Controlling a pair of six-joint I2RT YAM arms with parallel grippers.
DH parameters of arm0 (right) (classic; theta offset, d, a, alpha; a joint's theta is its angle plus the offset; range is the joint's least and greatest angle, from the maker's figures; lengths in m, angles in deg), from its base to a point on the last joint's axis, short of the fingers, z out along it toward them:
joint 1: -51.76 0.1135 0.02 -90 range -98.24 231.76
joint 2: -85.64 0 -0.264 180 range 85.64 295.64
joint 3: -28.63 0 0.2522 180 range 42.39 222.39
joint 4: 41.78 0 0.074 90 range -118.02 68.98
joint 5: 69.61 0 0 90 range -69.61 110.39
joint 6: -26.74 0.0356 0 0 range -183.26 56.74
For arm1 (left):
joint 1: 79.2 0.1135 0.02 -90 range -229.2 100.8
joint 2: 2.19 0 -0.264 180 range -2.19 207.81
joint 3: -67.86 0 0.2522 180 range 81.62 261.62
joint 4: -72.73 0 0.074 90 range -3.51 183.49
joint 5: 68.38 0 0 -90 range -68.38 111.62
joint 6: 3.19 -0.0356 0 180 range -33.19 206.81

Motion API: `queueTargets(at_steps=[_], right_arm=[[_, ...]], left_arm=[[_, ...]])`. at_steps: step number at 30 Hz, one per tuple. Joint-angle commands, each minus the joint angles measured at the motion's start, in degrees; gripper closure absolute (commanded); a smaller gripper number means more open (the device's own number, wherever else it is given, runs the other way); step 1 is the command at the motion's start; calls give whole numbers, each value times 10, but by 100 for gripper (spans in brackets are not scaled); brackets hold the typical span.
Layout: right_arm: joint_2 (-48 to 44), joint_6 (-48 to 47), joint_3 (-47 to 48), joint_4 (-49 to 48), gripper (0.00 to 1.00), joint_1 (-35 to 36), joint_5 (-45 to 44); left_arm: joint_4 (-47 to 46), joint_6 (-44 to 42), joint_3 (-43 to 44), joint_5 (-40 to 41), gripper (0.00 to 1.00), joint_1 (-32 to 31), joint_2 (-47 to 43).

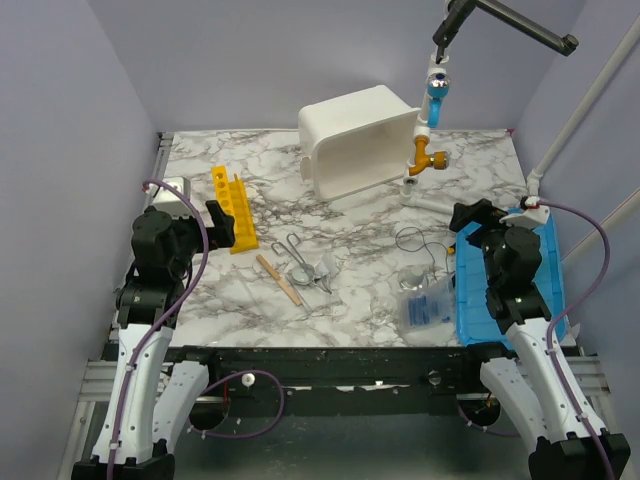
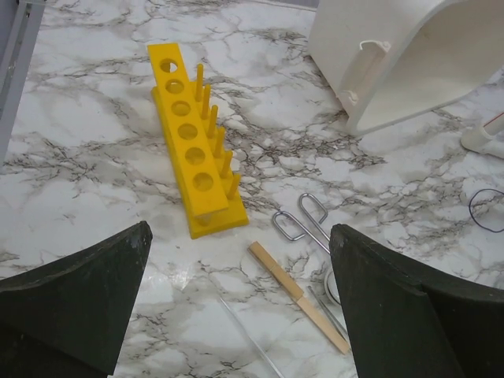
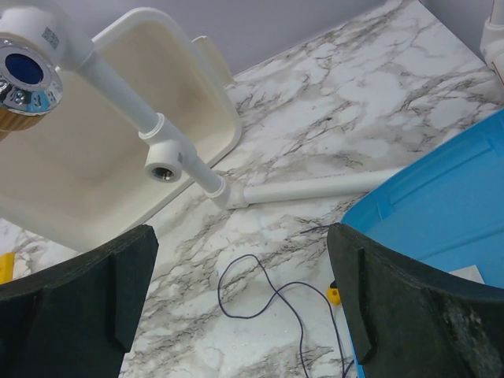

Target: Organize the chemistry lab equipment

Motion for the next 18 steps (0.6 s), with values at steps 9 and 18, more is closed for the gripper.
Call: queueTargets(at_steps=[9, 18], right_arm=[[-1, -3, 10, 0, 13, 0, 124], [6, 36, -33, 1, 19, 38, 189]], left_arm=[[-14, -19, -13, -33, 1, -1, -12], [-27, -22, -35, -39, 1, -1, -26]])
